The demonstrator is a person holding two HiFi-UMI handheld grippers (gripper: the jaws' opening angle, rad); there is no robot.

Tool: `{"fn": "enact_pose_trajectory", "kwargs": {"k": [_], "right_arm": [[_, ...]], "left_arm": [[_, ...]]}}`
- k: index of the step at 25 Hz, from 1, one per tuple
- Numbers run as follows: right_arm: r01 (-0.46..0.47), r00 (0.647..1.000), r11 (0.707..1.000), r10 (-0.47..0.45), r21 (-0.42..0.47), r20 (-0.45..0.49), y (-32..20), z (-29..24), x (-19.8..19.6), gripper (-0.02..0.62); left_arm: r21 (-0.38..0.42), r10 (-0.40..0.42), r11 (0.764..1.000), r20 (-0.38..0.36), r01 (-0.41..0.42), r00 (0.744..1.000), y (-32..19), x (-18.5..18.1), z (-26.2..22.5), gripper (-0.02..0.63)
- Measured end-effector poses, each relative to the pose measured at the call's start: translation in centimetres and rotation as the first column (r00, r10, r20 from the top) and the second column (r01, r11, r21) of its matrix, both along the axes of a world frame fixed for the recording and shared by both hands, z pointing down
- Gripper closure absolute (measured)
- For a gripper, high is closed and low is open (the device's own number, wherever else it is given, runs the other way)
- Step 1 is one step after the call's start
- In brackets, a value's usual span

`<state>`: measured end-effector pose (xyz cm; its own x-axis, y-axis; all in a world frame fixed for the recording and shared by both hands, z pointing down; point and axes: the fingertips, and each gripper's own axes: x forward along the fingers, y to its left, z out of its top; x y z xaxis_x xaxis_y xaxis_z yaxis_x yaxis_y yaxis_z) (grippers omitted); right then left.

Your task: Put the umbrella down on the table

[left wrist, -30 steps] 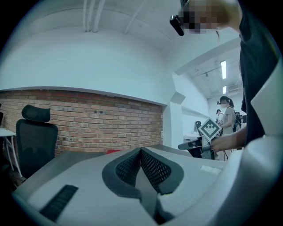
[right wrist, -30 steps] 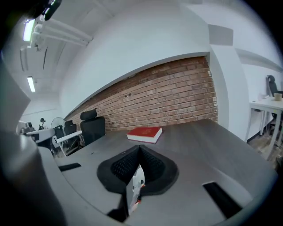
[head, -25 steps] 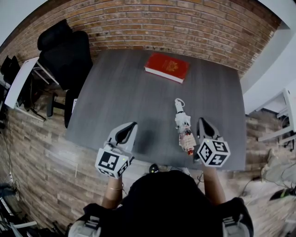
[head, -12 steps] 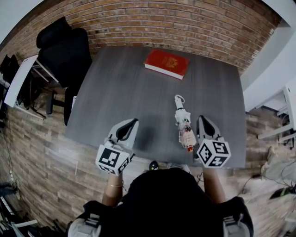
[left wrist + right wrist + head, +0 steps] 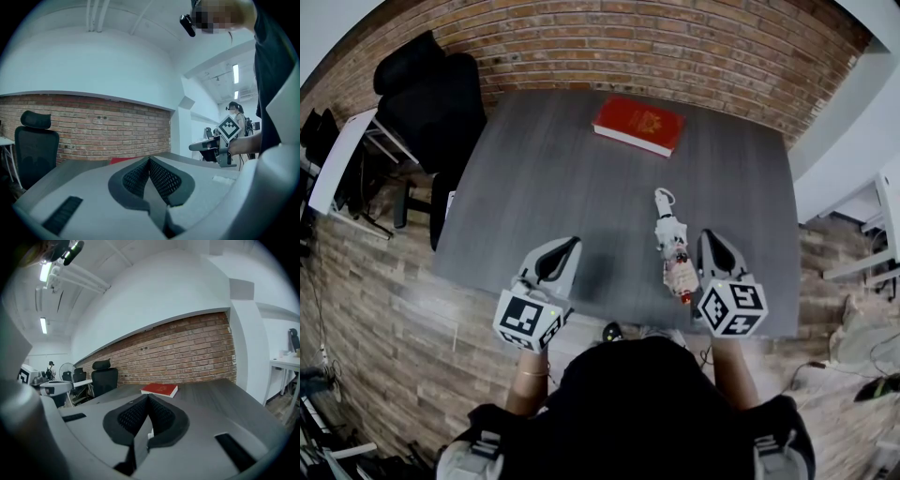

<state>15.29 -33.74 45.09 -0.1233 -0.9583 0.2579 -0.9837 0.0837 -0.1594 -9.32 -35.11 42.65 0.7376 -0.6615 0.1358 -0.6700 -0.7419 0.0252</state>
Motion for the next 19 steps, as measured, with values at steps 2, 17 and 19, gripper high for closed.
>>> {"fn": "enact_pose_trajectory", "kwargs": {"k": [2, 17, 19], "right_arm": [[0.003, 1.000, 1.000, -0.003, 0.002, -0.005, 0.02, -0.07, -0.08, 0.600], [0.009, 1.000, 1.000, -0.009, 0.011, -0.022, -0.09, -0.30, -0.28, 0.600], [0.010, 1.000, 1.000, -0.010, 0.012, -0.025, -0.15, -0.36, -0.33, 0.600]], "left_arm": [[0.001, 0.000, 1.000, -0.002, 0.000, 1.000, 0.03, 0.00, -0.03, 0.603], [-0.021, -0.012, 1.000, 0.008, 0.013, 1.000, 0.02, -0.31, 0.53, 0.603], [-0.020, -0.014, 1.000, 0.007, 0.014, 1.000, -0.04, -0.32, 0.49, 0.603]]}}
